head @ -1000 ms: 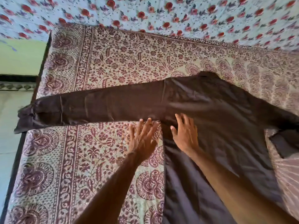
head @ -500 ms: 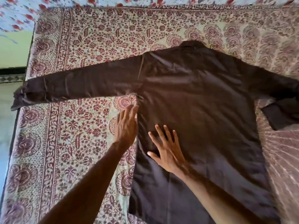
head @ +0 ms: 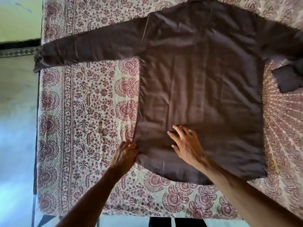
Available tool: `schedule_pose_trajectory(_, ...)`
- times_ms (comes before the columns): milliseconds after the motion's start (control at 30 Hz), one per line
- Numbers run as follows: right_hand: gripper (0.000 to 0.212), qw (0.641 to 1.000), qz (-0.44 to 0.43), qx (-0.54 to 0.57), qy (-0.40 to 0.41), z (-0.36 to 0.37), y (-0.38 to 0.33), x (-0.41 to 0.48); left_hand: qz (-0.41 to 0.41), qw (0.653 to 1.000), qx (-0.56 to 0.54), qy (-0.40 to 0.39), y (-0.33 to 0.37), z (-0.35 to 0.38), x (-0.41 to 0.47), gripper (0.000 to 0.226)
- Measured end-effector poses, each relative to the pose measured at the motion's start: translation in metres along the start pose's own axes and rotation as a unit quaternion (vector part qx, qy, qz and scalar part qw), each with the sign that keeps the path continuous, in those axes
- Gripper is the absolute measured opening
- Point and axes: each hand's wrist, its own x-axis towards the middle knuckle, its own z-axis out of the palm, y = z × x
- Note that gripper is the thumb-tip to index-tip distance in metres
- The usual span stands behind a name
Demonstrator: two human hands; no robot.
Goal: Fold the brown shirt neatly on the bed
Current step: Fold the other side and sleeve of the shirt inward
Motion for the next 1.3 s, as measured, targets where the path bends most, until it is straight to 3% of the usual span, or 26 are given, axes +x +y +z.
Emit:
schedule_pose_trajectory(133,0.028,0.995,0.003,0.081,0.056,-0.007,0.001,-0.022,-0.039,0.999,-0.020,0.022,0.025,-0.008,0.023,0.018)
schedule_pose_trajectory(233,0.025,0.981,0.103,0.113,0.119,-0.018,0.030,-0.033,-0.048,0.995,-0.086,0.032,0.062,-0.011,0.067,0.025)
schedule_pose_trajectory(367,0.050,0.964,0.261,0.033,0.044,-0.025,0.093,-0.077,0.016,0.998,-0.058,-0.029,0.127,0.002,0.123,0.049)
schedule_pose_trajectory(500,0.088,0.955,0.287,0.003,-0.079,-0.009,0.128,-0.160,0.042,0.991,0.035,-0.121,0.190,0.032,0.104,0.067)
schedule_pose_trajectory(633,0.062,0.965,0.226,0.072,-0.111,-0.007,0.160,-0.223,0.025,0.983,-0.014,-0.179,0.247,0.055,0.070,0.058)
schedule_pose_trajectory(733,0.036,0.964,0.186,0.159,-0.106,-0.019,0.209,-0.217,-0.017,0.981,-0.081,-0.176,0.288,0.049,0.106,0.042)
schedule_pose_trajectory(933,0.025,0.931,0.267,0.238,0.071,-0.071,0.335,-0.147,-0.099,0.982,-0.135,-0.091,0.355,0.036,0.257,0.030)
schedule_pose_trajectory(1033,0.017,0.878,0.361,0.289,0.123,-0.103,0.396,-0.103,-0.095,0.982,-0.143,-0.079,0.372,0.036,0.337,0.034)
schedule_pose_trajectory(1133,0.026,0.777,0.472,0.391,0.145,-0.132,0.440,-0.065,-0.074,0.986,-0.144,-0.038,0.387,0.027,0.402,0.045)
schedule_pose_trajectory(1167,0.027,0.722,0.498,0.451,0.162,-0.143,0.450,-0.054,-0.071,0.988,-0.138,-0.026,0.393,0.024,0.422,0.049)
schedule_pose_trajectory(1267,0.010,0.503,0.501,0.659,0.249,-0.162,0.469,-0.028,-0.059,0.991,-0.121,-0.006,0.410,0.015,0.467,0.052)
schedule_pose_trajectory(1300,0.014,0.473,0.511,0.670,0.257,-0.162,0.473,-0.020,-0.056,0.991,-0.125,0.005,0.414,0.014,0.477,0.050)
